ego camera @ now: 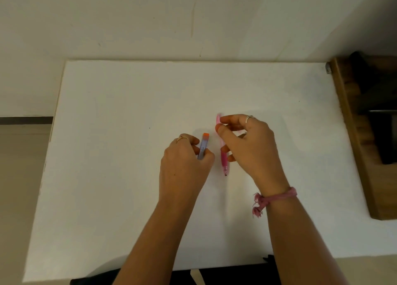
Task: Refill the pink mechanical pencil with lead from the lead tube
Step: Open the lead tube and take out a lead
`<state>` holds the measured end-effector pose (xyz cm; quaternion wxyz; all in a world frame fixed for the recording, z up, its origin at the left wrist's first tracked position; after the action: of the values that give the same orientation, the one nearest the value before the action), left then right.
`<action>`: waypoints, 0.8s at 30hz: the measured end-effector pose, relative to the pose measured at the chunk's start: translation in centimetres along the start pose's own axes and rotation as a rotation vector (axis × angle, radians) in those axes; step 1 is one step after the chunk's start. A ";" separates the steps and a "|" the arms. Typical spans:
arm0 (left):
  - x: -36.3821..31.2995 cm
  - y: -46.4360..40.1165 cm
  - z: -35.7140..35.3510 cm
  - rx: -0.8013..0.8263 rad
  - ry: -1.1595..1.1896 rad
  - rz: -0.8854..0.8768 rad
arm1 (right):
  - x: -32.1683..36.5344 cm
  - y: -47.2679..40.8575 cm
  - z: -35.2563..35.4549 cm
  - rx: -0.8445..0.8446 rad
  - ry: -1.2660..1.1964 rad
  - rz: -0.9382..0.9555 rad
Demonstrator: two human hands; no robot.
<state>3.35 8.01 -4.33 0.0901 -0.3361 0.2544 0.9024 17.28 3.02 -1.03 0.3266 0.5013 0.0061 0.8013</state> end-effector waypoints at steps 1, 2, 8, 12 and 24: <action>0.0 0.0 0.1 -0.002 0.017 -0.008 | 0.3 0.1 -0.3 -0.001 -0.005 0.014; -0.2 0.0 0.2 -0.008 0.036 -0.027 | 0.5 0.1 -0.5 -0.001 -0.002 0.022; -2.0 0.2 1.1 -0.022 0.107 -0.192 | 0.7 0.1 -0.5 -0.018 -0.052 0.022; -2.7 0.2 1.8 -0.060 0.034 -0.262 | 0.6 0.1 0.1 -0.076 -0.167 0.008; -1.6 0.1 5.0 -0.264 0.388 -0.260 | 1.2 1.0 -4.5 0.312 0.381 0.112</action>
<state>1.76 10.56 -0.05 0.1103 -0.5414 0.1015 0.8273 12.80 4.26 -1.97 0.1932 0.3850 0.1634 0.8876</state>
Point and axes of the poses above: each hand's wrist, its own y-axis away from the middle knuckle, its own z-axis out of the back of the hand, x = y × z, the point moved 7 cm from there along -y, towards the middle knuckle, and after that the axes turned 8 degrees about x, right-handed, at the moved point
